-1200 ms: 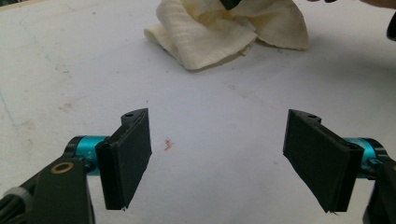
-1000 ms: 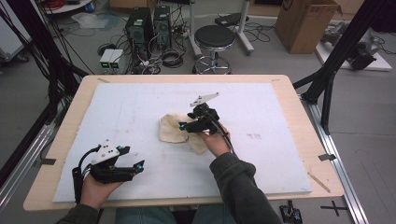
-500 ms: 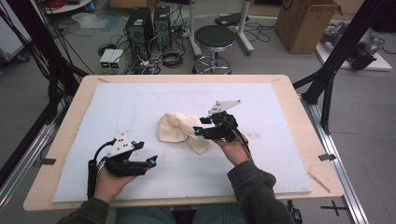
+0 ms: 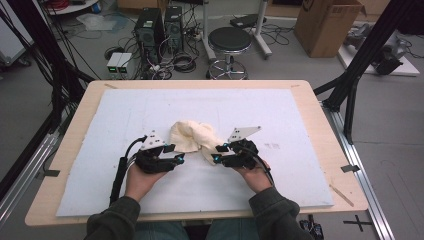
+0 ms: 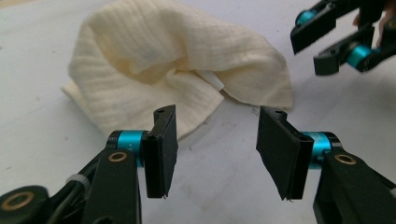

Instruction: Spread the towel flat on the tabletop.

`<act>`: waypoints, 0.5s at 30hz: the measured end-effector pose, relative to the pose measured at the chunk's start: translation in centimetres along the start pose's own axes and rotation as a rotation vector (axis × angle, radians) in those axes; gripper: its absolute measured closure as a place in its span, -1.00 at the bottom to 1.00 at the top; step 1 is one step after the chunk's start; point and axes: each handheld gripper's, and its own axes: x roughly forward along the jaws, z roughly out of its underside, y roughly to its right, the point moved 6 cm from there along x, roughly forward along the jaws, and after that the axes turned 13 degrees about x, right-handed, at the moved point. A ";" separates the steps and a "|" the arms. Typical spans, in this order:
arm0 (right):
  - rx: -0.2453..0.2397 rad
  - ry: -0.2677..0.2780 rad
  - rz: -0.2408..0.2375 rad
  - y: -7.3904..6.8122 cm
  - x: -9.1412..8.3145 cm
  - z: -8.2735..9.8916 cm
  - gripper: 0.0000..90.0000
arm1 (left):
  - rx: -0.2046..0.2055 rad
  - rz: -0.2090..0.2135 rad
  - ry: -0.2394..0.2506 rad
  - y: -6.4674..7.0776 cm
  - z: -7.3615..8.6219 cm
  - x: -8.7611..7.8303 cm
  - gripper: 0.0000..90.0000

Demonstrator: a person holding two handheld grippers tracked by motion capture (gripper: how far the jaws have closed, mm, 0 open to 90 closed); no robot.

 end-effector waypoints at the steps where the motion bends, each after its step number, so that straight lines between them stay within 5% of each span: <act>1: 0.001 -0.008 -0.003 0.1 0.2 0.2 0.36 | 0.004 0.002 -0.010 0.0 -0.1 0.5 0.09; 5: 0.000 -0.035 0.000 0.4 0.9 0.6 0.35 | -0.023 0.027 -0.024 0.0 -0.3 2.6 0.18; 15: 0.020 -0.099 0.029 1.6 2.7 1.6 0.42 | -0.061 -0.005 -0.120 -0.5 0.0 6.1 0.28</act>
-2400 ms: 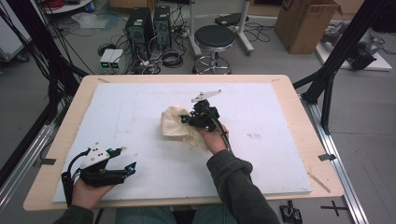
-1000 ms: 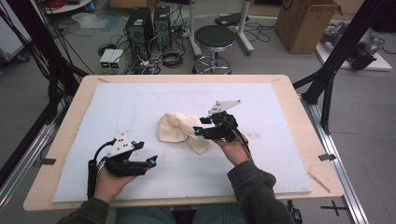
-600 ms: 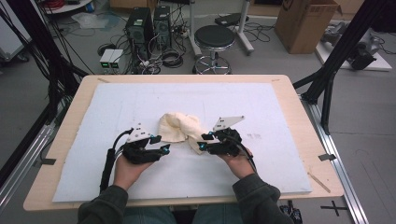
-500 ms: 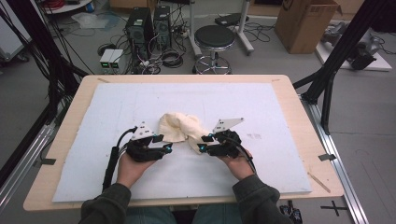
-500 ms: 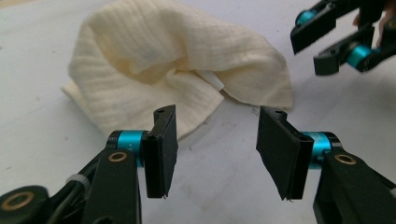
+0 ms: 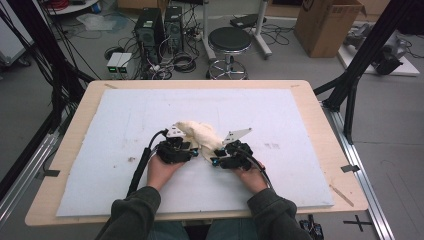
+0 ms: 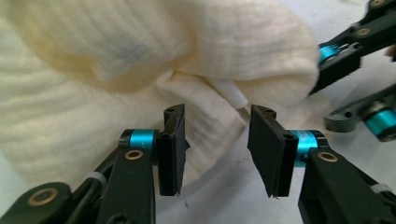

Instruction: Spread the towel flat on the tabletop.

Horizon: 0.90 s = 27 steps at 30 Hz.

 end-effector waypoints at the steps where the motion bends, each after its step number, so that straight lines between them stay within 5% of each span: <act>1: 0.000 0.000 0.003 0.0 0.0 0.0 0.43 | -0.001 -0.006 -0.010 0.0 0.0 0.2 0.32; 8: 0.000 -0.008 -0.033 -0.2 0.1 0.0 0.77 | -0.001 -0.031 -0.031 -0.6 0.3 0.3 0.85; 16: -0.007 -0.009 -0.036 -0.2 0.0 0.0 0.94 | 0.074 -0.005 -0.037 -0.6 0.3 -1.2 0.90; 27: -0.025 0.036 -0.055 -0.9 -2.1 -0.3 0.95 | 0.142 0.016 -0.014 -1.2 1.3 -5.8 0.90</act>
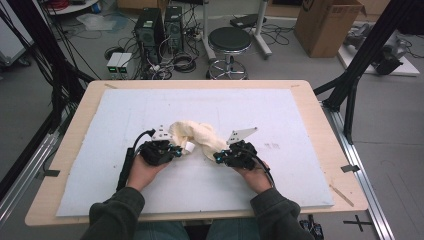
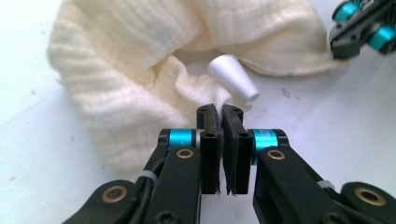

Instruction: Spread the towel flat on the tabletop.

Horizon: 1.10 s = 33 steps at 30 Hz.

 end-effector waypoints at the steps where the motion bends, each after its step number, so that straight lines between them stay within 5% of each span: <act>1: -0.008 0.005 -0.005 -0.2 -0.3 -0.1 0.95 | 0.005 0.004 0.006 0.0 0.1 -0.4 0.90; 20: -0.075 0.068 0.011 -1.9 -6.9 0.9 0.95 | 0.060 0.016 0.085 0.8 2.6 -6.7 0.90; 27: -0.112 0.058 -0.025 -4.4 -7.8 2.1 0.95 | 0.122 0.027 0.087 3.0 4.0 -9.0 0.90; 33: -0.144 0.018 -0.073 -6.9 -7.2 3.4 0.94 | 0.134 0.031 0.080 4.4 5.8 -10.8 0.90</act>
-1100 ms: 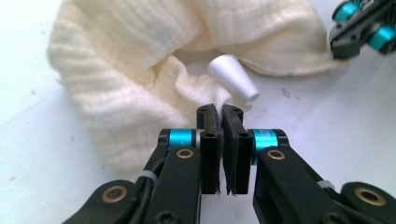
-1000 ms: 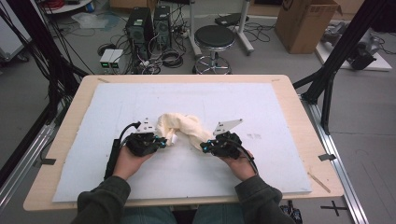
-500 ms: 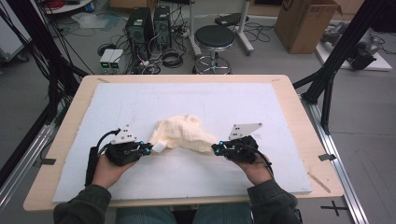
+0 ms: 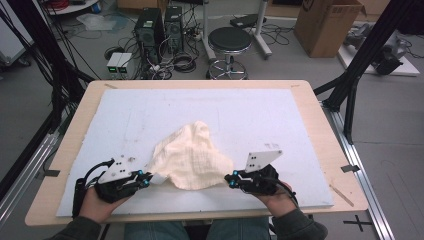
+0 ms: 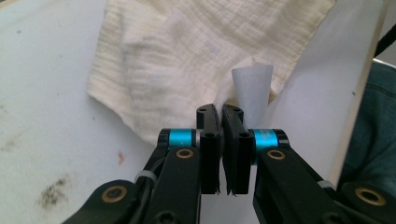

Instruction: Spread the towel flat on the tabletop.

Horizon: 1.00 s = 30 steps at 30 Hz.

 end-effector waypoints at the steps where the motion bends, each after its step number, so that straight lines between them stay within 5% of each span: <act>1: -0.002 -0.005 -0.009 -0.5 0.2 0.2 0.95 | 0.002 0.001 -0.004 0.2 0.3 -0.3 0.90; 10: -0.037 -0.073 -0.062 -2.9 2.1 1.3 0.92 | -0.018 0.015 0.000 1.4 2.2 -1.8 0.87; 16: -0.021 -0.025 -0.080 -2.8 1.4 0.1 0.62 | -0.061 0.005 0.049 0.4 2.1 -2.7 0.41; 23: -0.012 0.039 -0.005 0.0 0.5 -3.1 0.54 | -0.095 -0.014 0.096 -1.2 0.9 -1.4 0.27; 30: 0.028 0.030 0.069 4.1 2.5 -5.7 0.52 | -0.120 0.012 0.102 -1.5 0.6 2.3 0.23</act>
